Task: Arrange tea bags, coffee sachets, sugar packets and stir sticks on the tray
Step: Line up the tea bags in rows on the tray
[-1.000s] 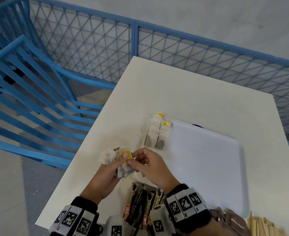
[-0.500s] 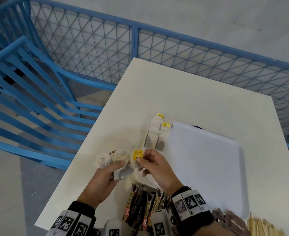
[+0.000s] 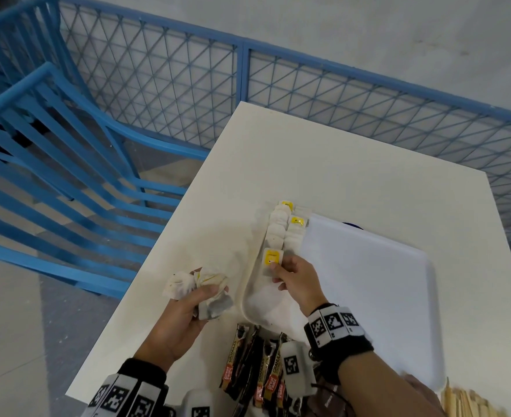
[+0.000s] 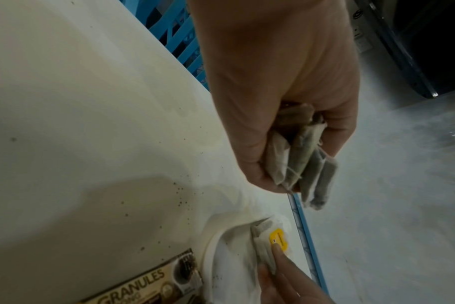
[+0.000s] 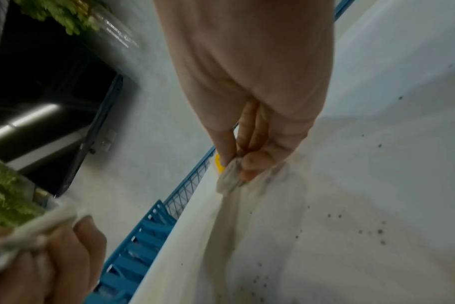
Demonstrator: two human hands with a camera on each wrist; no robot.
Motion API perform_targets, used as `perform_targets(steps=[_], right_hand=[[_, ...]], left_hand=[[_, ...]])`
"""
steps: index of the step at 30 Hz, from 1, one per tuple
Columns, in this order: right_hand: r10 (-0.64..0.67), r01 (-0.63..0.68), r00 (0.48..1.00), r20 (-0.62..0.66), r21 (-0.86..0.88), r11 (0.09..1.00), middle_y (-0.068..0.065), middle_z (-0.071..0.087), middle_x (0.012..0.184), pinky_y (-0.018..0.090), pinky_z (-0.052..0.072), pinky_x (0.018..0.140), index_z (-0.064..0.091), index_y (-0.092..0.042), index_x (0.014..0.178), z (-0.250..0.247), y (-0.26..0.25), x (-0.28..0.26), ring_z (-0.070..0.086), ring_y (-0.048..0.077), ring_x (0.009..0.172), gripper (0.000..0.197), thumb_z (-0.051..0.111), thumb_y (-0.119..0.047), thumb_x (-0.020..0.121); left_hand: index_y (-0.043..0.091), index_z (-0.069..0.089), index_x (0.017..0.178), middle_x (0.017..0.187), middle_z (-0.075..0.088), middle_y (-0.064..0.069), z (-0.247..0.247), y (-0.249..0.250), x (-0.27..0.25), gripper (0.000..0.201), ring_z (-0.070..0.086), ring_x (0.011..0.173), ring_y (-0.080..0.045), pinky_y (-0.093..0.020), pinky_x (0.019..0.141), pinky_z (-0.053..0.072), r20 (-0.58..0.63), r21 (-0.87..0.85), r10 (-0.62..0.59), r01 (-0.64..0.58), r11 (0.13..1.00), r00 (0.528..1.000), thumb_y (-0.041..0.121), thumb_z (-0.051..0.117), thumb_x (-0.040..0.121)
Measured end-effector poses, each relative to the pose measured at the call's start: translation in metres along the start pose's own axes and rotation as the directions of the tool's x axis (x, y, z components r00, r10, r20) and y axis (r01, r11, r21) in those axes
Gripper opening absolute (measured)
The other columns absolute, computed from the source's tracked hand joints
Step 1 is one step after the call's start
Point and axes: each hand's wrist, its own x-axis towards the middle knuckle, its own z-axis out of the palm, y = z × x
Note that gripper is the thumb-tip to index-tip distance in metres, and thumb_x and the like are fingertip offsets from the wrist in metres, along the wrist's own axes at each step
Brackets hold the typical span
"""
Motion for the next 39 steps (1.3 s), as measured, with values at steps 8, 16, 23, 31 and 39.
perform_targets(steps=[8,16,23,31,39], right_hand=[[-0.138,0.116,0.981,-0.14,-0.159,0.981,0.001,0.061,0.071,0.035,0.055,0.072,0.051,-0.021,0.072,0.015,0.0,0.008,0.058,0.019,0.068,0.023,0.074,-0.019,0.078],[-0.183,0.145,0.971,-0.153,-0.23,0.962,-0.001,0.055,0.07,0.029,0.049,0.064,0.047,-0.016,0.08,0.015,-0.001,0.012,0.055,0.018,0.066,0.026,0.072,-0.022,0.079],[-0.238,0.186,0.96,-0.15,-0.296,0.937,-0.003,0.048,0.067,0.024,0.04,0.061,0.046,-0.012,0.09,0.016,-0.01,0.004,0.047,0.013,0.063,0.025,0.066,-0.025,0.085],[-0.299,0.37,0.88,0.368,-0.138,0.919,-0.003,0.06,0.081,0.01,0.041,0.062,0.064,-0.015,0.1,0.025,-0.038,-0.044,0.049,-0.002,0.063,0.02,0.063,-0.031,0.087],[-0.255,0.27,0.91,0.326,0.0,0.963,-0.005,0.064,0.075,0.017,0.044,0.057,0.059,-0.015,0.083,0.016,-0.034,-0.052,0.055,0.001,0.063,0.006,0.064,-0.015,0.087]], left_hand=[[0.009,0.06,0.101,0.083,0.066,-0.006,-0.001,0.001,0.001,0.03,0.066,0.076,-0.013,-0.022,0.061,0.052,0.004,0.02,0.011,-0.011,1.0,1.0,0.011,0.057,0.071],[0.01,0.061,0.096,0.076,0.067,-0.003,0.002,0.001,0.003,0.023,0.066,0.071,-0.011,-0.02,0.058,0.052,0.019,0.033,0.018,-0.019,0.999,1.0,0.01,0.056,0.073],[0.009,0.061,0.097,0.078,0.068,-0.003,0.004,0.001,0.006,0.025,0.067,0.073,-0.01,-0.02,0.059,0.052,0.033,0.024,0.013,-0.014,1.0,0.999,0.011,0.057,0.072],[0.002,0.062,0.111,0.093,0.069,-0.01,0.011,0.002,0.008,0.033,0.068,0.084,-0.016,-0.023,0.065,0.055,0.066,-0.002,-0.033,0.033,0.999,0.997,0.013,0.063,0.08],[0.008,0.062,0.115,0.109,0.069,-0.016,0.015,0.001,0.006,0.065,0.067,0.096,-0.023,-0.03,0.073,0.057,0.059,0.041,-0.061,0.059,0.997,0.996,0.037,0.083,0.061]])
